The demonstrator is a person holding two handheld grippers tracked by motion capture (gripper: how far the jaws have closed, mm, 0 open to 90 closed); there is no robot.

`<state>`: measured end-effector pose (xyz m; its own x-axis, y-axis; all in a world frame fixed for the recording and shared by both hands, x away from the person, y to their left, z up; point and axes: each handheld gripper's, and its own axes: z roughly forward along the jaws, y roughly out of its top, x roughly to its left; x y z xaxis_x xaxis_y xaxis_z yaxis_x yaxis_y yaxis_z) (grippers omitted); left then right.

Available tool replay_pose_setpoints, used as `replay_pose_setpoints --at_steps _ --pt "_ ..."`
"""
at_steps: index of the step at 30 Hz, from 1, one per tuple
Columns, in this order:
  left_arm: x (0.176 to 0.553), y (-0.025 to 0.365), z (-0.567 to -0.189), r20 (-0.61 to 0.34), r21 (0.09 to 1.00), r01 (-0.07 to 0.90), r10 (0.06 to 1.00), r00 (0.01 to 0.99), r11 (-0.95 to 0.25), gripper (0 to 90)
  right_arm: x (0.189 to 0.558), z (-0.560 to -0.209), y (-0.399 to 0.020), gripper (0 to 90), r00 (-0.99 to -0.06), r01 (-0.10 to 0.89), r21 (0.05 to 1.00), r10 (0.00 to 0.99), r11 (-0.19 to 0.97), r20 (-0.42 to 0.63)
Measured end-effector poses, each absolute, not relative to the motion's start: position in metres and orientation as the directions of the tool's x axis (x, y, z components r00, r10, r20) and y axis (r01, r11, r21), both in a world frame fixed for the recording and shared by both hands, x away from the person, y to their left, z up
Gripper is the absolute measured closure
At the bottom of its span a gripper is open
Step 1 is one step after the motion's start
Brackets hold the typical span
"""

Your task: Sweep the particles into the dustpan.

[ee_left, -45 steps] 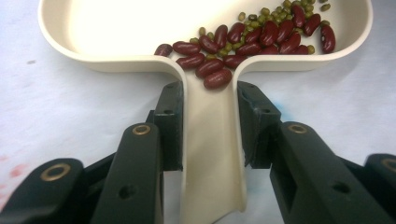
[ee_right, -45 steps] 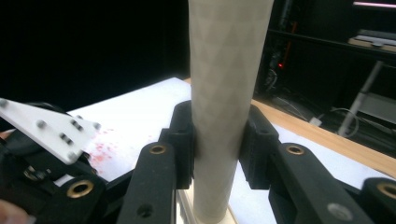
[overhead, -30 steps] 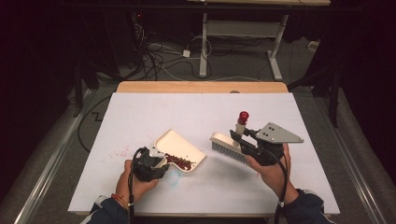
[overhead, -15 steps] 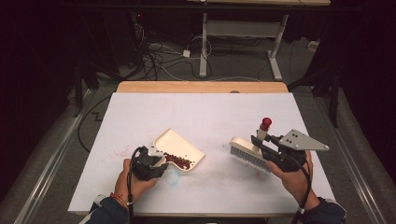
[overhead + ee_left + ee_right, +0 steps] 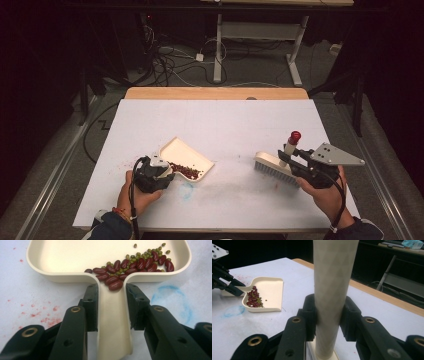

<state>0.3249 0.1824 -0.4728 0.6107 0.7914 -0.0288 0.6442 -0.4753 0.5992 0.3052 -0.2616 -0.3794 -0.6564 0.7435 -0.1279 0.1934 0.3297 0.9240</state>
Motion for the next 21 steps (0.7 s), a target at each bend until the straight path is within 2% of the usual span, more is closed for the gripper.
replay_pose_setpoints --at_steps 9,21 --pt "0.323 0.191 -0.475 -0.016 0.611 0.656 0.821 0.57 -0.444 64.3 0.299 -0.376 -0.271 70.0 -0.69 0.203 0.921 0.716 0.333 -0.107" --pt "0.322 0.202 -0.479 -0.021 0.617 0.679 0.854 0.52 -0.398 64.3 0.285 -0.371 -0.286 70.0 -0.672 0.225 0.915 0.733 0.335 -0.103"
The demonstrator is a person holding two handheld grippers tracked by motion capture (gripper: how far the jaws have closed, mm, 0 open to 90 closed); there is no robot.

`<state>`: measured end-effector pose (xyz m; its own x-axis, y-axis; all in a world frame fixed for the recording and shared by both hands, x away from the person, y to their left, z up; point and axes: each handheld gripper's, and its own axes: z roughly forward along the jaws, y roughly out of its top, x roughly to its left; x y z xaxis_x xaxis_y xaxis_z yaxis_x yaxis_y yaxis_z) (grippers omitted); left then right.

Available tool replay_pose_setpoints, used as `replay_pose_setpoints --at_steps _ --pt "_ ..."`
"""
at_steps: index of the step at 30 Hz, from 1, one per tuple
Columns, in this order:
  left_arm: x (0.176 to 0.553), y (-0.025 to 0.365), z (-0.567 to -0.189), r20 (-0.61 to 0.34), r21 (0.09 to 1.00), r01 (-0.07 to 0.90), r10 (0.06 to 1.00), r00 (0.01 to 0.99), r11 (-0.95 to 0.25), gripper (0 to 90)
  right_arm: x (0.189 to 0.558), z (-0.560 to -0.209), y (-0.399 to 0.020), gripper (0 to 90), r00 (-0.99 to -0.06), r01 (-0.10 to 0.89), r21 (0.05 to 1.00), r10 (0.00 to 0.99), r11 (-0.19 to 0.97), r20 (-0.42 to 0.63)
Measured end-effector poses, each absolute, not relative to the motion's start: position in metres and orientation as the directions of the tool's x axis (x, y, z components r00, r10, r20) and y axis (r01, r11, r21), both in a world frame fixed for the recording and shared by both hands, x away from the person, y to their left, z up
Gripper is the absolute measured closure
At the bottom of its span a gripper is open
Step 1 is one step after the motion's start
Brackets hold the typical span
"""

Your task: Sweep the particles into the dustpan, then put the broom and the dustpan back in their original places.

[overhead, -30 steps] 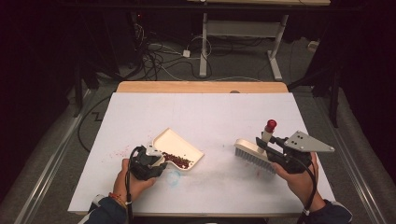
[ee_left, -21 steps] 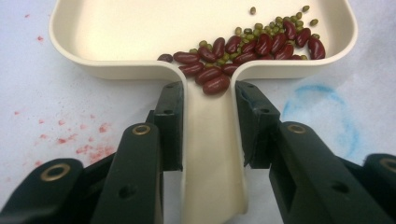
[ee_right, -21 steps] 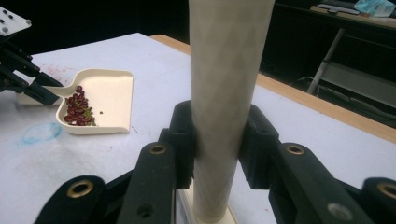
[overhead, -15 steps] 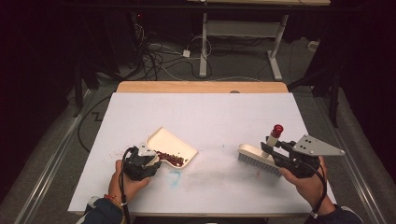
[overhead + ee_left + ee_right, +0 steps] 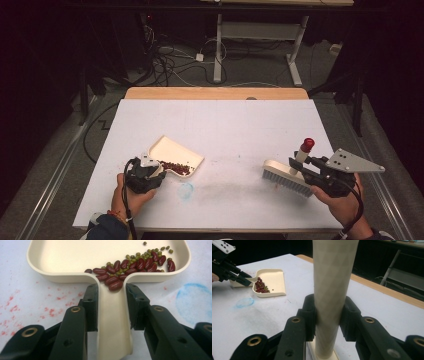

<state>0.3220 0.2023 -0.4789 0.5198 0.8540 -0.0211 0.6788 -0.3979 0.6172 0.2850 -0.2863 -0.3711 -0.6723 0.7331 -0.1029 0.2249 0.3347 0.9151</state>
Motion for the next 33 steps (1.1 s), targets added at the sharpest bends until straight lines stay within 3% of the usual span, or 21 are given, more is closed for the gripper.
replay_pose_setpoints --at_steps 6,12,15,23,25,28,33 --pt "0.321 0.209 -0.482 -0.017 0.618 0.692 0.874 0.486 -0.373 64.2 0.284 -0.37 -0.292 70.0 -0.673 0.242 0.906 0.733 0.347 -0.101" --pt "0.323 0.218 -0.484 -0.024 0.613 0.731 0.918 0.396 -0.299 64.2 0.279 -0.364 -0.3 70.0 -0.695 0.286 0.899 0.718 0.331 -0.043" --pt "0.325 0.218 -0.486 -0.04 0.608 0.751 0.936 0.351 -0.256 64.1 0.278 -0.361 -0.301 69.9 -0.703 0.282 0.887 0.708 0.367 -0.069" --pt "0.332 0.208 -0.487 -0.037 0.606 0.771 0.961 0.275 -0.197 63.5 0.302 -0.368 -0.303 69.8 -0.763 0.316 0.856 0.646 0.409 -0.027" --pt "0.333 0.206 -0.487 -0.066 0.604 0.777 0.96 0.273 -0.179 62.3 0.31 -0.37 -0.306 69.5 -0.767 0.313 0.862 0.642 0.399 -0.018" --pt "0.332 0.201 -0.487 -0.072 0.601 0.776 0.954 0.291 -0.192 53.9 0.322 -0.37 -0.309 68.0 -0.755 0.326 0.856 0.655 0.401 -0.019" --pt "0.329 0.196 -0.487 -0.087 0.603 0.768 0.939 0.333 -0.216 52.0 0.346 -0.37 -0.31 64.4 -0.722 0.349 0.85 0.691 0.394 -0.024"
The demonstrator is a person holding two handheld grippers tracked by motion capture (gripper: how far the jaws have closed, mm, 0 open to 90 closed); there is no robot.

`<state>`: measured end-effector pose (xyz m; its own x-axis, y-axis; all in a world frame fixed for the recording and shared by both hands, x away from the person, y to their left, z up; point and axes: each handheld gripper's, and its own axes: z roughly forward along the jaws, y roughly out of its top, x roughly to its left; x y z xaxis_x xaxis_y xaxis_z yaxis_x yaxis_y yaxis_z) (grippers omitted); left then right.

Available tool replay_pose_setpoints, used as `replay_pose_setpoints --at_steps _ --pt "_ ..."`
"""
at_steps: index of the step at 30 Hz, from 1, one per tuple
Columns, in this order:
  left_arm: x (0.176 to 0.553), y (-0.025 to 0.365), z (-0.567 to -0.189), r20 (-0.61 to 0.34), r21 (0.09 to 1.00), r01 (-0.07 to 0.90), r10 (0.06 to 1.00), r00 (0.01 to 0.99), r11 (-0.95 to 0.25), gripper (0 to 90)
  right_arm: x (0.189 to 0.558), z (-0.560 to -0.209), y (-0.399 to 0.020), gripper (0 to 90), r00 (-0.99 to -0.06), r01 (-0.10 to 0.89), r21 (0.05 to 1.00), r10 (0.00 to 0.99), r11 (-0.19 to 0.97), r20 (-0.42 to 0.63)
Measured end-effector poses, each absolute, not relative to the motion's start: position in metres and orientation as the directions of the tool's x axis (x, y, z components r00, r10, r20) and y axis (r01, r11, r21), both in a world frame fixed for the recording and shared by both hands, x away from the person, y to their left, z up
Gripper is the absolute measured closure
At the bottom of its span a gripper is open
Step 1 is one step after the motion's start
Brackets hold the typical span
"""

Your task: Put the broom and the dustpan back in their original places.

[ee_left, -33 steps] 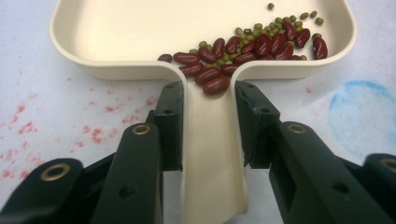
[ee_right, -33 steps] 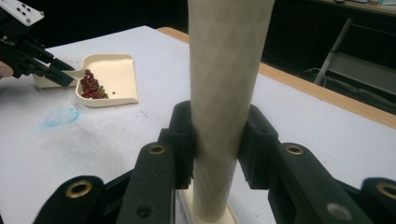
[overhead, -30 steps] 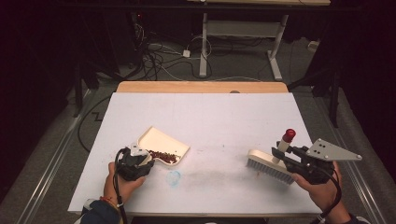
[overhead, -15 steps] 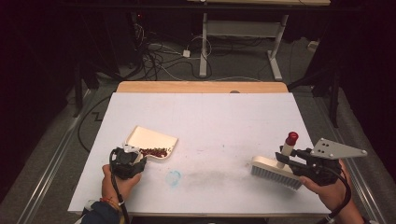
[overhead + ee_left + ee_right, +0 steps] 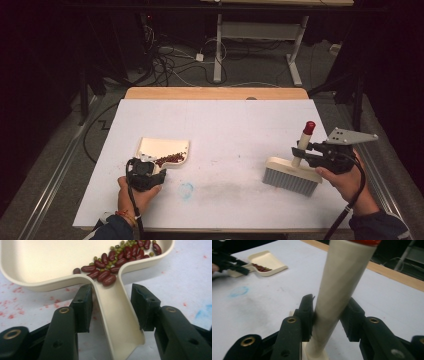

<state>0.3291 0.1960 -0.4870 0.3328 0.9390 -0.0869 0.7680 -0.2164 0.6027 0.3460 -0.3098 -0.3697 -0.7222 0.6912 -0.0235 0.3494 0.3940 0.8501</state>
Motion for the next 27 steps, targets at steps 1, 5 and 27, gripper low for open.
replay_pose_setpoints --at_steps 1,5,27 --pt "0.329 0.196 -0.487 -0.099 0.604 0.767 0.935 0.341 -0.216 51.5 0.352 -0.37 -0.309 63.9 -0.716 0.356 0.847 0.698 0.394 -0.024" --pt "0.327 0.197 -0.486 -0.097 0.615 0.75 0.92 0.38 -0.245 47.3 0.376 -0.374 -0.302 62.2 -0.688 0.381 0.841 0.725 0.385 -0.021" --pt "0.299 0.223 -0.471 0.029 0.792 0.483 0.814 0.58 -0.372 24.1 0.454 -0.412 -0.278 52.4 -0.481 0.503 0.793 0.874 0.344 -0.074"
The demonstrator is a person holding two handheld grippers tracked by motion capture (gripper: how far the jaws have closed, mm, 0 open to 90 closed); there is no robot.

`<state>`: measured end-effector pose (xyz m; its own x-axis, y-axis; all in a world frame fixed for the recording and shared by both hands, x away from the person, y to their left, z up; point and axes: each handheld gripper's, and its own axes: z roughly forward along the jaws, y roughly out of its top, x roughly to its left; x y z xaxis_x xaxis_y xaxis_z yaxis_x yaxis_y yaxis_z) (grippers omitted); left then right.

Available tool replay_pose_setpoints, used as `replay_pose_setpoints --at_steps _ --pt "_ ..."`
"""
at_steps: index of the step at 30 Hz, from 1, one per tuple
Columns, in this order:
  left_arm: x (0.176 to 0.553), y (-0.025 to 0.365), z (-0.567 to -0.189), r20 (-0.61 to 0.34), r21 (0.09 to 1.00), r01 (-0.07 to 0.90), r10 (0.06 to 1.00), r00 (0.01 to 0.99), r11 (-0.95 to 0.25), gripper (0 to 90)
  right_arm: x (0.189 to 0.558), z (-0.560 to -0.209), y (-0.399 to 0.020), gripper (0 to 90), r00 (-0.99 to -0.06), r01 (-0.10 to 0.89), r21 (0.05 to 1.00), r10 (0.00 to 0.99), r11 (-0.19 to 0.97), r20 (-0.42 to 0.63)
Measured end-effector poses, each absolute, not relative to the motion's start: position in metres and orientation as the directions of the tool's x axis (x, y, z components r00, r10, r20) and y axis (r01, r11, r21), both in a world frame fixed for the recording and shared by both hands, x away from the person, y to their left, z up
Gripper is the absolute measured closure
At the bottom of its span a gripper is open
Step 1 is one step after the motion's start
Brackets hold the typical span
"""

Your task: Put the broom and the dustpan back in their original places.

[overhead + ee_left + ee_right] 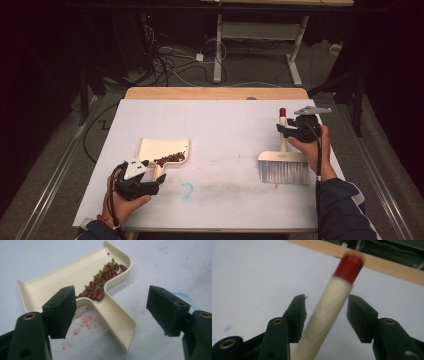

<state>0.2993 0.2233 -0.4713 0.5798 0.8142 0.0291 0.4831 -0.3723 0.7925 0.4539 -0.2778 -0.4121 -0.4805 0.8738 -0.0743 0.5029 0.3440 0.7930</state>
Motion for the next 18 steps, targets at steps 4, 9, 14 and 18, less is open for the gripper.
replay_pose_setpoints --at_steps 4,9,14,18 --pt "0.3 0.224 -0.471 0.048 0.799 0.462 0.807 0.589 -0.385 23.6 0.456 -0.412 -0.271 52.6 -0.467 0.47 0.816 0.879 0.338 -0.095" --pt "0.301 0.223 -0.474 0.067 0.787 0.462 0.801 0.595 -0.409 23.3 0.457 -0.415 -0.262 50.3 -0.464 0.455 0.82 0.878 0.348 -0.115" --pt "0.302 0.223 -0.475 0.067 0.784 0.463 0.797 0.6 -0.414 23.2 0.457 -0.418 -0.256 44.4 -0.462 0.441 0.821 0.876 0.364 -0.14" --pt "0.301 0.222 -0.475 0.075 0.782 0.457 0.792 0.606 -0.424 23.2 0.456 -0.42 -0.253 39.1 -0.454 0.433 0.83 0.88 0.352 -0.136"
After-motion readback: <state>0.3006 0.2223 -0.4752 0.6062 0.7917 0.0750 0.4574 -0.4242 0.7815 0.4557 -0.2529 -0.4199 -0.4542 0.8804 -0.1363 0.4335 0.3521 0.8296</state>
